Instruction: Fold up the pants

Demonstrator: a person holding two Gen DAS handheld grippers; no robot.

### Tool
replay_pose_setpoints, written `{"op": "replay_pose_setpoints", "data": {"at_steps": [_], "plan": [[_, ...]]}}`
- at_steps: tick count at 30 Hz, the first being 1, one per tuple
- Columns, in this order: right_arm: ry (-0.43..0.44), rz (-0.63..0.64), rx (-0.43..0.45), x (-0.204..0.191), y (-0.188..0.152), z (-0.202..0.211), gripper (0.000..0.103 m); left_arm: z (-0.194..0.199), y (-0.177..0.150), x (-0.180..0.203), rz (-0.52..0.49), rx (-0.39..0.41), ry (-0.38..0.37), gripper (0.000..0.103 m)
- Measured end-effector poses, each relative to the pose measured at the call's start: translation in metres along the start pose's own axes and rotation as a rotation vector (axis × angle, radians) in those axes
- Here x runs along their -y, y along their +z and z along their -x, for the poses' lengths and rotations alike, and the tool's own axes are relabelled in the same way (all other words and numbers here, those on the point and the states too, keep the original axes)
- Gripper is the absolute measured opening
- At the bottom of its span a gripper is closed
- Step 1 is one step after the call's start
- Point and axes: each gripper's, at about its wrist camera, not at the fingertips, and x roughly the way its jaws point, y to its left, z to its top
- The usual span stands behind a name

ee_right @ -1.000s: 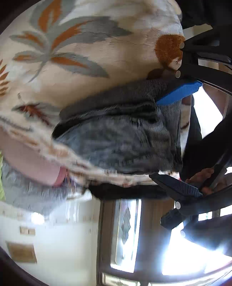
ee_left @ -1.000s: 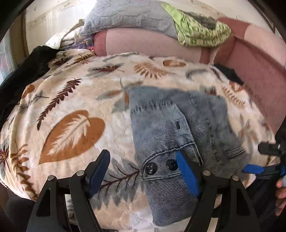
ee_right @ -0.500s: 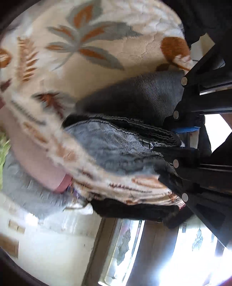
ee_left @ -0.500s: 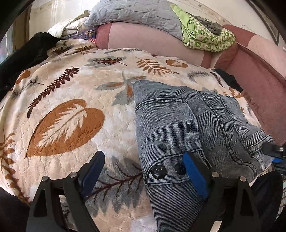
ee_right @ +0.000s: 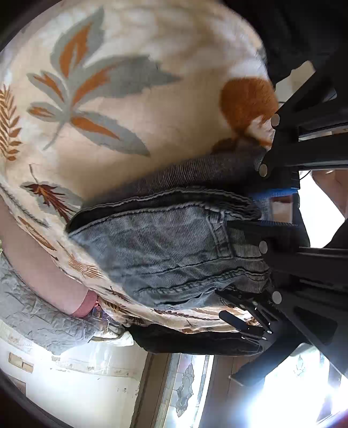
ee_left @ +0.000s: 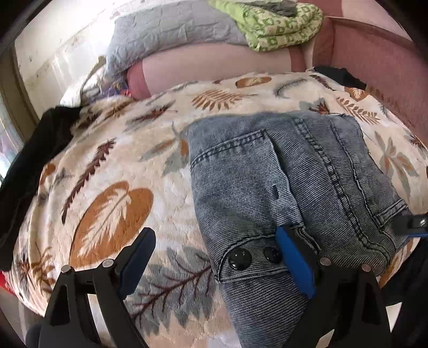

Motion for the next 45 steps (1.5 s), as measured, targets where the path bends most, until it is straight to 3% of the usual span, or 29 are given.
{"op": "replay_pose_setpoints", "data": {"at_steps": [3,5,7,9,11,12,14,15,18,19,21,23,24,26,27,29,32,36,39,41,45], "plan": [[-0.013,0.095,0.109,-0.033,0.009,0.035,0.020,-0.002,0.000,-0.003,0.009,-0.002,-0.012,0.093],[0.031,0.157,0.138,-0.059,0.015,0.045,0.020,-0.002,-0.002,-0.003,0.009,0.008,-0.004,0.093],[0.091,0.181,0.120,-0.069,0.023,0.038,0.027,-0.001,-0.002,-0.002,0.006,0.016,0.001,0.093],[0.025,0.185,0.057,-0.064,0.028,0.003,0.033,0.002,-0.003,-0.004,0.018,0.014,-0.014,0.092],[-0.029,0.130,-0.061,-0.034,0.023,-0.039,0.032,0.015,0.000,-0.015,0.074,0.033,-0.080,0.090],[0.015,0.115,-0.015,-0.028,0.020,-0.037,0.028,0.022,0.001,-0.021,0.105,0.049,-0.112,0.090],[0.007,0.121,-0.039,-0.032,0.023,-0.029,0.024,0.040,0.001,-0.035,0.178,0.113,-0.151,0.090],[-0.008,0.111,-0.046,-0.034,0.026,-0.025,0.026,0.040,0.001,-0.035,0.177,0.107,-0.147,0.090],[-0.043,0.196,0.009,-0.071,0.042,-0.009,0.028,0.003,-0.009,-0.013,0.057,-0.042,-0.129,0.091],[-0.012,0.223,0.028,-0.085,0.051,-0.003,0.029,0.002,-0.011,-0.012,0.063,-0.011,-0.129,0.091],[0.017,0.289,0.069,-0.111,0.070,-0.003,0.040,0.001,-0.007,-0.016,0.088,-0.032,-0.149,0.091],[0.010,0.304,0.081,-0.124,0.088,-0.016,0.057,-0.002,-0.007,-0.016,0.081,-0.034,-0.153,0.092],[-0.028,0.299,0.068,-0.120,0.099,-0.031,0.057,-0.001,-0.008,-0.016,0.082,-0.027,-0.152,0.092],[-0.250,0.310,0.018,-0.096,0.109,-0.068,0.057,-0.001,-0.009,-0.015,0.085,-0.016,-0.145,0.092],[-0.209,0.252,-0.046,-0.069,0.111,-0.086,0.057,0.000,-0.009,-0.013,0.081,-0.008,-0.148,0.092],[-0.166,0.242,-0.010,-0.070,0.109,-0.078,0.056,0.001,-0.011,-0.013,0.081,0.006,-0.148,0.092],[-0.228,0.282,0.046,-0.090,0.095,-0.050,0.056,0.009,-0.013,-0.024,0.136,0.038,-0.182,0.092],[-0.205,0.372,0.143,-0.111,0.057,-0.016,0.056,0.024,-0.013,-0.043,0.231,0.098,-0.238,0.092],[-0.343,0.422,0.021,-0.089,0.032,-0.052,0.057,0.021,-0.013,-0.052,0.272,0.089,-0.242,0.092],[-0.315,0.431,0.051,-0.078,0.027,-0.051,0.057,0.015,-0.015,-0.057,0.305,0.053,-0.257,0.091],[-0.279,0.446,0.077,-0.109,0.032,-0.017,0.059,0.016,-0.017,-0.065,0.343,0.063,-0.229,0.091]]}}
